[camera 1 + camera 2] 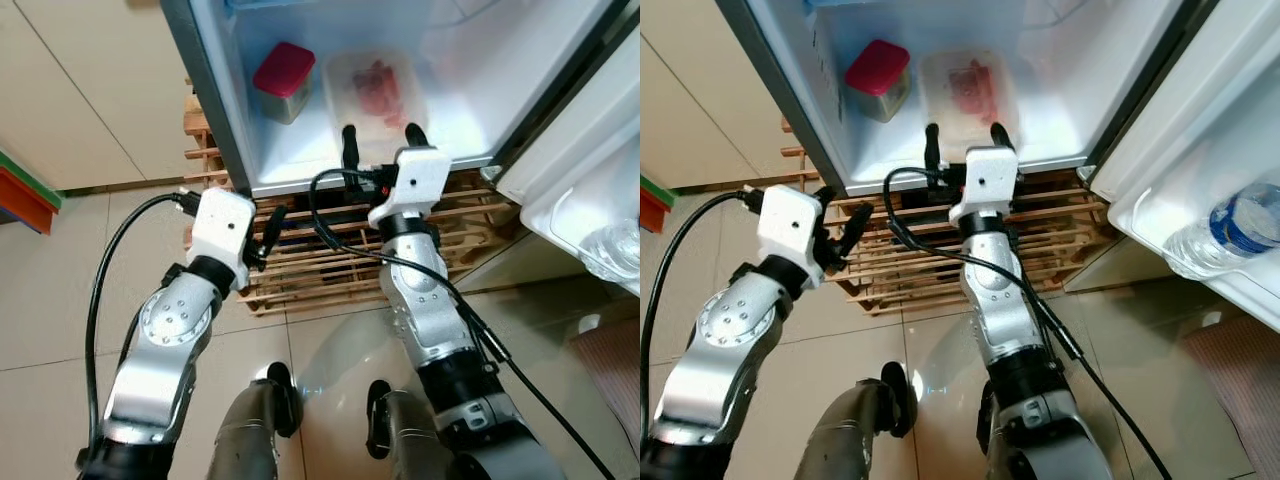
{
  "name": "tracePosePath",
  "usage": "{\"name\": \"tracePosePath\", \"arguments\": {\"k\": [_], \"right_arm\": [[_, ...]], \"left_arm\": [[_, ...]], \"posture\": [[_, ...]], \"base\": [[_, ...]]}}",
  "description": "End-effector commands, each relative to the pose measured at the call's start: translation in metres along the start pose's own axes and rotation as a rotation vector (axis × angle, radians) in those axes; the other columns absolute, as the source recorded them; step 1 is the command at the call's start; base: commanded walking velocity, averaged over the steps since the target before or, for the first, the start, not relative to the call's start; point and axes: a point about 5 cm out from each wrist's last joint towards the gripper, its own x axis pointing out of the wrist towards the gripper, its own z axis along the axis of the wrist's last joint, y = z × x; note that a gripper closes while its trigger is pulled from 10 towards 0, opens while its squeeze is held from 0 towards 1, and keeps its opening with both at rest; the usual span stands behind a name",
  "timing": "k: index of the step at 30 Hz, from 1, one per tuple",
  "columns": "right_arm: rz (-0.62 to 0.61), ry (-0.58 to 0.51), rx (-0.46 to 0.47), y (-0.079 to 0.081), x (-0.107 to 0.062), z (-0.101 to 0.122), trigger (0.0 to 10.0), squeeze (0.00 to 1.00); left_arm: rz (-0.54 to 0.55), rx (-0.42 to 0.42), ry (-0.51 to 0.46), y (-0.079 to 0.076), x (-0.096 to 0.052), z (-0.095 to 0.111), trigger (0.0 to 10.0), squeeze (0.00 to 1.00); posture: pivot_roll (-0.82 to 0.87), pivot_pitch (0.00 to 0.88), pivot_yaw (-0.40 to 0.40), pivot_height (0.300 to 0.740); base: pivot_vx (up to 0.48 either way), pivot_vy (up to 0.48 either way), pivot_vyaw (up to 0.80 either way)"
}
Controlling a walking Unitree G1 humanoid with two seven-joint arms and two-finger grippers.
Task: Restocking fridge
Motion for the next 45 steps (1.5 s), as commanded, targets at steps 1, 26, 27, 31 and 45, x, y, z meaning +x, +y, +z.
{"name": "tracePosePath", "arguments": {"k": [1,26,27,31,45], "right_arm": [[0.015,-0.001,-0.025,-0.004,-0.004,0.003,10.0,0.0],[-0.154,0.257,-0.211,-0.079,-0.075,-0.017,10.0,0.0],[-0.154,0.257,-0.211,-0.079,-0.075,-0.017,10.0,0.0],[-0.151,0.256,-0.215,-0.077,-0.073,-0.016,10.0,0.0],[-0.138,0.278,-0.213,-0.069,-0.08,-0.021,10.0,0.0]], "left_arm": [[-0.004,-0.005,-0.009,-0.003,0.006,-0.003,10.0,0.0],[0.02,-0.033,-0.026,-0.013,0.042,-0.013,10.0,0.0],[0.02,-0.033,-0.026,-0.013,0.042,-0.013,10.0,0.0],[0.025,-0.08,-0.012,-0.016,0.049,-0.017,10.0,0.0],[-0.04,-0.034,-0.007,-0.03,0.072,-0.013,10.0,0.0]], "posture": [[-0.02,0.123,-0.013,0.725],[-0.1,0.0,-0.023,0.725],[-0.1,0.0,-0.023,0.725],[-0.11,0.0,-0.01,0.725],[-0.14,0.0,0.008,0.725]], "base": [[0.0,0.0,0.0],[0.0,0.0,0.0],[0.0,0.0,0.0],[0.088,0.0,0.0],[0.458,0.0,0.0]]}}
